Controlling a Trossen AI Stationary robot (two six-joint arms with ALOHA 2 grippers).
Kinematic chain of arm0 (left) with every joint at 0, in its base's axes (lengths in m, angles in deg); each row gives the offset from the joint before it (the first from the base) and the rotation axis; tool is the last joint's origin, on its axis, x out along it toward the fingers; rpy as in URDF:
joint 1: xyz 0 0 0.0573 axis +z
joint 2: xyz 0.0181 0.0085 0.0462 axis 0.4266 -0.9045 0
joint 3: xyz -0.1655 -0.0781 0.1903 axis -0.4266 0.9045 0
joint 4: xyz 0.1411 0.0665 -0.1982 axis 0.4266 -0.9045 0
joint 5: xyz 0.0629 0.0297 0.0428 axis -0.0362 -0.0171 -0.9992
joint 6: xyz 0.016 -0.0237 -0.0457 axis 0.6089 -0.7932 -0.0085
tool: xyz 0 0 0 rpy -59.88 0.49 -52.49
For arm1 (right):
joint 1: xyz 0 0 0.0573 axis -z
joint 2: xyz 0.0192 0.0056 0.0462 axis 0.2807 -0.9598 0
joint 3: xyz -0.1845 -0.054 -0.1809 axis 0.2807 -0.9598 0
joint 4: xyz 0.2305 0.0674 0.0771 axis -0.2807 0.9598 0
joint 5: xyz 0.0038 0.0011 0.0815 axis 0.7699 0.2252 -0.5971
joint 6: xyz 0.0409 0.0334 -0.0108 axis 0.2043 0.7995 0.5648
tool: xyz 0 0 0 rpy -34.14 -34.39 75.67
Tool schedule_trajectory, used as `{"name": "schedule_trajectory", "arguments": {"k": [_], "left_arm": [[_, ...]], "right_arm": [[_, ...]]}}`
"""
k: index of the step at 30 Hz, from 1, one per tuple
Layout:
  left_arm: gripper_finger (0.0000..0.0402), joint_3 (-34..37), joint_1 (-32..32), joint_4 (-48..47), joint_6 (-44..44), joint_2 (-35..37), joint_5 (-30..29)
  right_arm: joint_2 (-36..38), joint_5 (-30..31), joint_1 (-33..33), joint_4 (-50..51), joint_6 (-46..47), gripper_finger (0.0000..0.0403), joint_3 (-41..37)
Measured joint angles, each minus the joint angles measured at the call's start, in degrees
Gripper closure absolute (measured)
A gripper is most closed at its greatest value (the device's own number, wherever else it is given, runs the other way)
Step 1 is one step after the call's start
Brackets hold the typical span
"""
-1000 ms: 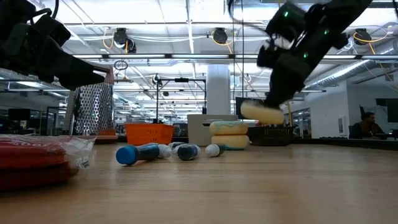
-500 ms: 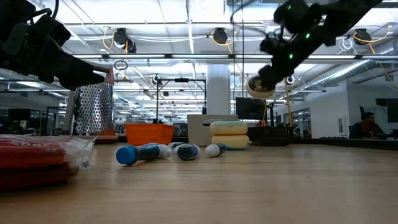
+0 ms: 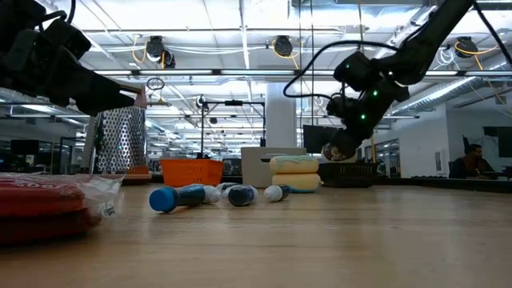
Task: Pick & Place Food Item
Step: Put the brown doughnut into the black bin
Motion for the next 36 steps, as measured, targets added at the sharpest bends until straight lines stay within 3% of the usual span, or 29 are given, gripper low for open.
{"name": "schedule_trajectory", "arguments": {"k": [9,23,36], "left_arm": [[0.0119,0.00,-0.02,0.00,0.00,0.01,-0.01],[0.0119,0.00,-0.02,0.02,0.00,0.02,-0.01],[0.0119,0.00,-0.02,-0.02,0.00,0.00,-0.01]], "right_arm": [[-3.71,-0.11,3.14,-5.60,-3.31,0.0380,0.02],[-7.35,-0.24,3.07,-5.54,-2.57,0.0369,0.02],[-7.34,0.04,2.00,-6.15,-2.33,0.0277,0.02]]}}
